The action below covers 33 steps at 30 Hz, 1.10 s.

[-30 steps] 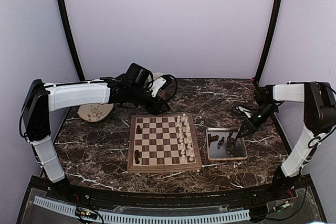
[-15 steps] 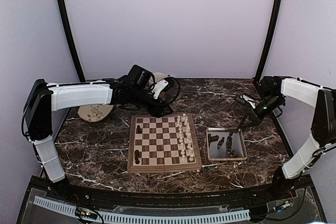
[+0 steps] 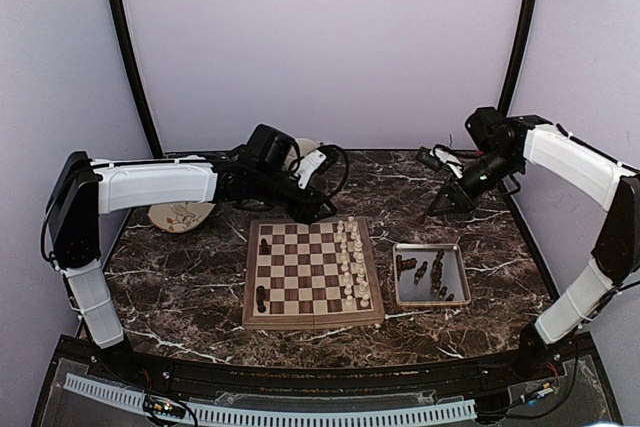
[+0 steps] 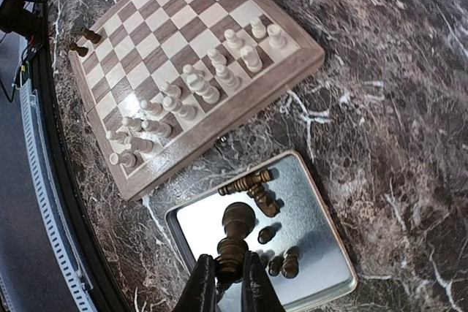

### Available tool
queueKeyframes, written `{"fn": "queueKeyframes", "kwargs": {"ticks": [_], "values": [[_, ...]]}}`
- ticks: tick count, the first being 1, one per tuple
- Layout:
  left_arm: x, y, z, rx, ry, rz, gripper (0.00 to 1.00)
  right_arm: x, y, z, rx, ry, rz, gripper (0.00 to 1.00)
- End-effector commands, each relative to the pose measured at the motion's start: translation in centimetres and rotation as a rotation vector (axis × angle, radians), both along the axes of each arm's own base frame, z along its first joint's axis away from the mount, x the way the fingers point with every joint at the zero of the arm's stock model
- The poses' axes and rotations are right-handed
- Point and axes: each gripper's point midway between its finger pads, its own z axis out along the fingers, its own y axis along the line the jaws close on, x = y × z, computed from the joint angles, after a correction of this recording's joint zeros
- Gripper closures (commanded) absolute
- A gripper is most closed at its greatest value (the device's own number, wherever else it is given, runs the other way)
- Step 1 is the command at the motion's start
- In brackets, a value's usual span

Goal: Set up the chess pieces on the board
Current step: Place the queen on the chessboard.

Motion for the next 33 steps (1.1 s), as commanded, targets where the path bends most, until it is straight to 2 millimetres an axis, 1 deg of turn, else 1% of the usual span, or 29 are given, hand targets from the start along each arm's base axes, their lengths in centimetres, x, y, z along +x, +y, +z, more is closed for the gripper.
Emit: {"fn": "queueKeyframes", "kwargs": {"ticks": [1, 3, 4, 6, 7, 9, 10, 12, 14, 17, 20, 23, 24, 30, 31, 33], "values": [[1.6, 2.6, 4.4, -0.004, -0.147, 0.110, 0.52, 1.1, 3.2, 2.2, -0.039, -0.103, 0.051, 0.99], [2.9, 4.2, 5.3, 0.002, -0.187, 0.196, 0.52, 1.5, 5.0, 2.3, -0.074, -0.137, 0.088, 0.99], [3.7, 5.2, 6.2, -0.017, -0.209, 0.249, 0.51, 1.7, 6.0, 2.0, -0.095, -0.144, 0.107, 0.99], [4.9, 7.5, 7.6, -0.057, -0.240, 0.342, 0.50, 2.0, 7.9, 1.9, -0.134, -0.172, 0.144, 0.98], [5.4, 8.8, 7.9, -0.075, -0.245, 0.386, 0.49, 2.0, 9.0, 1.6, -0.154, -0.179, 0.169, 0.98], [6.2, 11.0, 9.3, -0.125, -0.268, 0.461, 0.48, 1.5, 11.3, 1.4, -0.182, -0.200, 0.229, 0.97], [6.3, 11.9, 9.7, -0.140, -0.278, 0.484, 0.47, 1.2, 12.5, 1.3, -0.190, -0.209, 0.260, 0.97], [6.4, 12.8, 10.4, -0.146, -0.309, 0.523, 0.47, 0.0, 15.1, 1.0, -0.194, -0.217, 0.330, 0.97], [6.4, 13.3, 10.9, -0.147, -0.331, 0.538, 0.46, -1.3, 17.2, 0.0, -0.208, -0.214, 0.391, 0.97], [6.2, 13.6, 11.4, -0.165, -0.343, 0.552, 0.46, -3.2, 19.8, -2.2, -0.258, -0.214, 0.480, 0.97], [6.0, 13.6, 11.6, -0.173, -0.348, 0.544, 0.46, -4.9, 21.9, -4.4, -0.310, -0.224, 0.567, 0.97], [6.1, 13.7, 11.5, -0.163, -0.355, 0.551, 0.46, -6.1, 23.6, -6.1, -0.335, -0.239, 0.622, 0.97], [6.2, 13.8, 11.5, -0.158, -0.358, 0.556, 0.46, -6.3, 24.1, -6.7, -0.338, -0.235, 0.634, 0.97], [6.1, 13.6, 11.3, -0.156, -0.355, 0.543, 0.46, -7.2, 26.6, -8.1, -0.322, -0.216, 0.665, 0.96], [6.1, 13.6, 11.3, -0.157, -0.353, 0.541, 0.46, -7.3, 26.8, -8.3, -0.320, -0.209, 0.669, 0.96], [6.1, 13.4, 11.2, -0.159, -0.342, 0.534, 0.46, -7.1, 27.2, -8.5, -0.316, -0.201, 0.664, 0.91]]}}
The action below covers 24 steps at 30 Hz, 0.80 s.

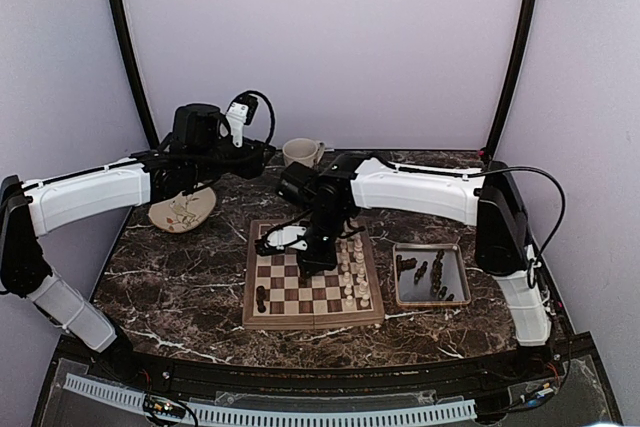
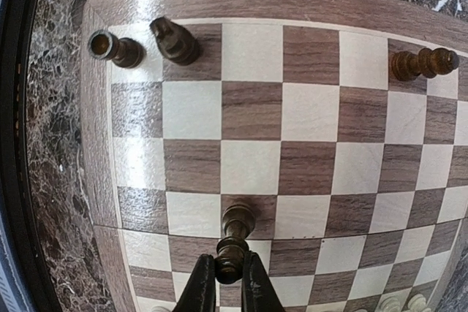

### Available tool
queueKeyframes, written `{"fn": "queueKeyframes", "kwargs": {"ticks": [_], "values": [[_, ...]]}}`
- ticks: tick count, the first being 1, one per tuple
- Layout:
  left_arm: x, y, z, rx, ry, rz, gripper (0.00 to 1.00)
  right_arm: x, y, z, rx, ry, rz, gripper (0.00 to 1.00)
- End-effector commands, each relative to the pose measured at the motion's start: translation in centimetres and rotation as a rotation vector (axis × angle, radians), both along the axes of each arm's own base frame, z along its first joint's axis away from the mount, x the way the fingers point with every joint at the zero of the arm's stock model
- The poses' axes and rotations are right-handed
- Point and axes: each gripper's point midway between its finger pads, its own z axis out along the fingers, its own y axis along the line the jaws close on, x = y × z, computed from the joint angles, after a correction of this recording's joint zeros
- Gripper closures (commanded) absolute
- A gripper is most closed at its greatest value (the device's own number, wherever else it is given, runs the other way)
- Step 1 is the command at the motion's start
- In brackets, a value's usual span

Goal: Set up the chess pieces on the board
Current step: Place the queen on the chessboard, then pick up the queen from the chessboard.

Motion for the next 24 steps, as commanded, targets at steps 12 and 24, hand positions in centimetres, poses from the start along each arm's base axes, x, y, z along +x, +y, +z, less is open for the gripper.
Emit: {"fn": "queueKeyframes", "kwargs": {"ticks": [12, 24], "values": [[-0.3, -1.7, -0.4, 0.002, 0.043, -0.084, 0.45, 0.8, -1.3, 5.8, 0.118, 0.061, -0.057, 0.73], [-2.2, -6.0, -5.2, 0.201, 0.313, -0.301, 0.54, 4.8, -16.5, 9.9, 0.331, -0.022, -0.386, 0.69]]}}
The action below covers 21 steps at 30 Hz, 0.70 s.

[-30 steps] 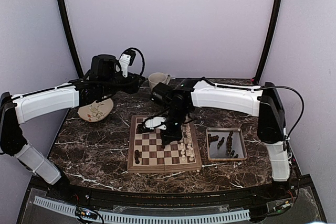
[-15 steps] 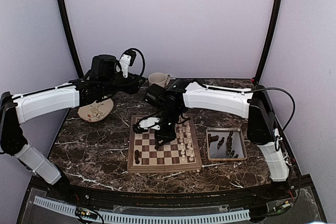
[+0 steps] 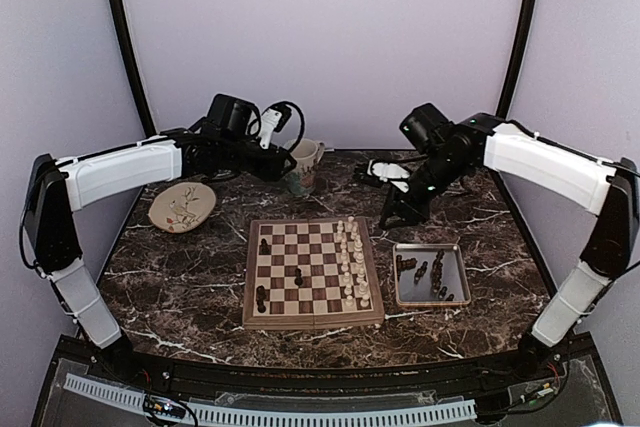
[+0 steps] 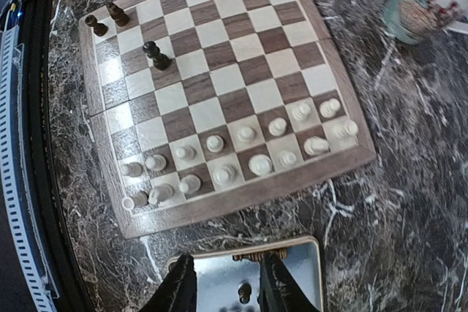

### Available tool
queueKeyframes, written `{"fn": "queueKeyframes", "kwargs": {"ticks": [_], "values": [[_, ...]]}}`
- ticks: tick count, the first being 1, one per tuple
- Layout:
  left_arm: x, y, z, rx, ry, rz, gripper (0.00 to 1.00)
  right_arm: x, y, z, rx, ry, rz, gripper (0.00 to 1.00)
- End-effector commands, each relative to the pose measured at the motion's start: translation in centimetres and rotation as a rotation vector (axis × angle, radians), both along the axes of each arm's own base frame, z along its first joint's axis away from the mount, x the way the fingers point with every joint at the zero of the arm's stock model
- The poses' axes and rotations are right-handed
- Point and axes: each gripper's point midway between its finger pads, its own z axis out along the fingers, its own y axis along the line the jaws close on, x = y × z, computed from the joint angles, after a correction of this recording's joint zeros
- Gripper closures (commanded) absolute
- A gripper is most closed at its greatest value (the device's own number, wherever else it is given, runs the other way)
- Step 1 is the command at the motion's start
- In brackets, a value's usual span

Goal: Set up the chess pieces on the board
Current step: Pick up the queen from the chessboard.

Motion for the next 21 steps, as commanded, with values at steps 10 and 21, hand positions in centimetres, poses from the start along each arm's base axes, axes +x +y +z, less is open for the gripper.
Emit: {"fn": "queueKeyframes", "kwargs": {"ticks": [10, 21], "values": [[-11.9, -1.9, -6.9, 0.273, 0.469, -0.296, 0.59, 4.5, -12.7, -0.7, 0.339, -0.111, -0.442, 0.64], [-15.4, -2.6, -11.5, 0.504, 0.544, -0.370, 0.59, 4.7, -13.1, -2.0, 0.316, -0.109, -0.433, 0.63]]}}
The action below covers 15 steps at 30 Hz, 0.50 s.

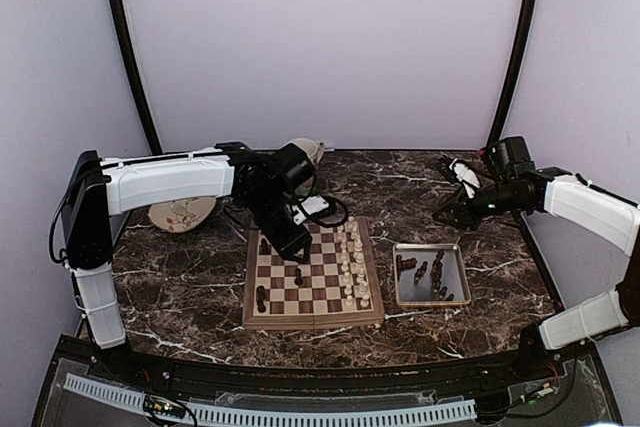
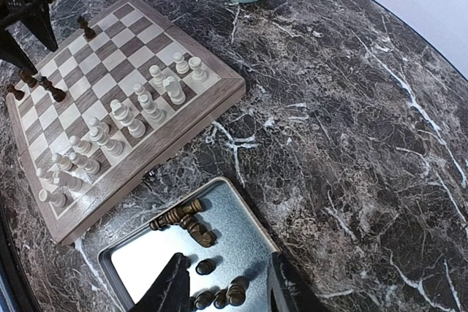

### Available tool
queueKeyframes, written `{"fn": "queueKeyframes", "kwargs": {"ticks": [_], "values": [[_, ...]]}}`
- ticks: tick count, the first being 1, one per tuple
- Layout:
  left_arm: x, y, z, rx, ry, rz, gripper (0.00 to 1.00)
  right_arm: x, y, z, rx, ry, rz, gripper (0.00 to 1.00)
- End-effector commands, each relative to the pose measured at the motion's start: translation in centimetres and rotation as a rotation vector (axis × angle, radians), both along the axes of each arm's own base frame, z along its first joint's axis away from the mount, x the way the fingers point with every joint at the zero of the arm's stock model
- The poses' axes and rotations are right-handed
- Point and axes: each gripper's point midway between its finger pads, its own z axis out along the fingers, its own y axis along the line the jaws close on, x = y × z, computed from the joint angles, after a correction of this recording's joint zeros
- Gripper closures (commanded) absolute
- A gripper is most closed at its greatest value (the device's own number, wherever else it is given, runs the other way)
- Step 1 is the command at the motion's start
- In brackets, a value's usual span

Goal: Set up the chess pieces on the board
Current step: Pick up the queen from the chessboard.

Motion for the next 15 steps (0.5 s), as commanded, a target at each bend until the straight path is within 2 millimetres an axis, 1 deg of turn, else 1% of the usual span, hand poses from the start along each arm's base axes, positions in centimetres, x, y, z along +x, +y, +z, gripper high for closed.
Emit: {"fn": "queueKeyframes", "kwargs": {"ticks": [1, 4, 7, 11, 15], "values": [[-0.9, 0.6, 0.2, 0.060, 0.011, -0.035, 0.59, 0.1, 0.4, 0.3, 0.020, -0.021, 0.029, 0.64], [-1.5, 0.0, -0.3, 0.071, 0.019, -0.061, 0.59, 0.0, 0.3, 0.2, 0.012, -0.026, 0.030, 0.64], [-1.6, -0.2, -0.6, 0.075, 0.019, -0.064, 0.59, 0.0, 0.3, 0.2, 0.010, -0.029, 0.031, 0.64], [-1.8, -0.1, -1.4, 0.099, 0.028, -0.069, 0.63, -0.1, 0.3, 0.1, 0.005, -0.027, 0.039, 0.64], [-2.5, -0.1, -2.0, 0.119, 0.049, -0.081, 0.63, -0.2, 0.3, -0.1, 0.000, -0.023, 0.043, 0.64]]}}
